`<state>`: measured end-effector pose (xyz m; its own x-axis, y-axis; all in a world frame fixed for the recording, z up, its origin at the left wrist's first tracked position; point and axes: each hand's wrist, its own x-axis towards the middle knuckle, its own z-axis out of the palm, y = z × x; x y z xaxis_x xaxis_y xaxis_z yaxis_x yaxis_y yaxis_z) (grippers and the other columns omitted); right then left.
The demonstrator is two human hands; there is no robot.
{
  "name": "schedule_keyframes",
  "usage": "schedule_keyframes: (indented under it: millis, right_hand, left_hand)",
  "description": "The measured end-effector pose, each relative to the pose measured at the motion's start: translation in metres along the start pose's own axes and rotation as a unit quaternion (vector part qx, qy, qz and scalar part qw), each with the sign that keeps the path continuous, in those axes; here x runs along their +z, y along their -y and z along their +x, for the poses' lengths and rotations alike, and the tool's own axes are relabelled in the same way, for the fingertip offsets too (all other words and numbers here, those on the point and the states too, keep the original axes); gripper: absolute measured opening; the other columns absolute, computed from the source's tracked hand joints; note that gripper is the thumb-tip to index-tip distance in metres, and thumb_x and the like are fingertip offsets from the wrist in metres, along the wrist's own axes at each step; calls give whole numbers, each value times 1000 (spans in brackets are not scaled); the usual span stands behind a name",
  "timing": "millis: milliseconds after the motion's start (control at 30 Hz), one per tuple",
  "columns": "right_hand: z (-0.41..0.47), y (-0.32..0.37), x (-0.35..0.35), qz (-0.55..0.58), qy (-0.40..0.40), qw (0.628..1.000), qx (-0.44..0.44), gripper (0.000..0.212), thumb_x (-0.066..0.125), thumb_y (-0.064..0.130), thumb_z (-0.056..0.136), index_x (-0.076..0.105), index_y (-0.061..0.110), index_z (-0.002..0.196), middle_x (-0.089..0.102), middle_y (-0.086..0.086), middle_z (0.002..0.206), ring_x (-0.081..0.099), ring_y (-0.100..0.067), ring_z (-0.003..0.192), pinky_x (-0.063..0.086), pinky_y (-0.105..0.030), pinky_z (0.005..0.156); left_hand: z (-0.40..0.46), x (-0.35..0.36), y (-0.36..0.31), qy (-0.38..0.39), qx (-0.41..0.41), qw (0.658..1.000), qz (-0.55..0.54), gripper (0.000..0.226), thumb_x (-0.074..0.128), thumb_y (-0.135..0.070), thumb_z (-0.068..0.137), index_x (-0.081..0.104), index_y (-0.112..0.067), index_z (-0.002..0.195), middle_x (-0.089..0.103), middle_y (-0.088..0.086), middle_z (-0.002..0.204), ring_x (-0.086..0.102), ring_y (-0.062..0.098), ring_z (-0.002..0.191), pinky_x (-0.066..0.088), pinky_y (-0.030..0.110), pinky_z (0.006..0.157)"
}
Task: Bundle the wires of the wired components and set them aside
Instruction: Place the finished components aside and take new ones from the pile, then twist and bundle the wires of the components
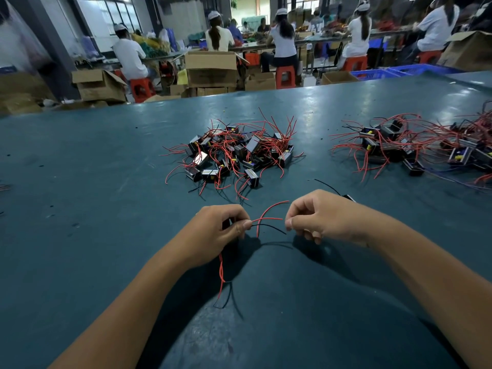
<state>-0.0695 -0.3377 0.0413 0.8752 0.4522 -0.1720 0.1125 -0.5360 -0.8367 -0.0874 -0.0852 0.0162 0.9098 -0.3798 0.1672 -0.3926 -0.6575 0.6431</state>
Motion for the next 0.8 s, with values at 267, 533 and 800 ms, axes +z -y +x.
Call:
schedule_keyframes:
  millis: [267,533,800]
  right_hand:
    - [5,-2,-4,94,-92,991,-26,16,55,4,88,64,7,75,56,0,56,52,-11,48,40,-30,48]
    - [4,-4,2,-176,-106,967,-153,9,67,31,91,64,26,84,65,7,72,56,-5,66,44,-18,61]
    - [5,-8,0,-222,-54,958,-174,9,58,32,97,59,29,89,66,7,77,58,-10,68,45,-24,63]
  left_hand:
    - [0,0,4,3,7,1000,2,17,59,-35,99,63,-31,83,65,-13,75,53,2,63,43,16,60]
    - [1,0,6,6,8,1000,-13,16,59,-36,99,64,-32,84,65,-11,75,56,3,66,47,23,64]
    - [0,-3,6,12,0,999,-41,16,59,-35,98,66,-28,86,67,-9,76,58,6,67,51,29,65]
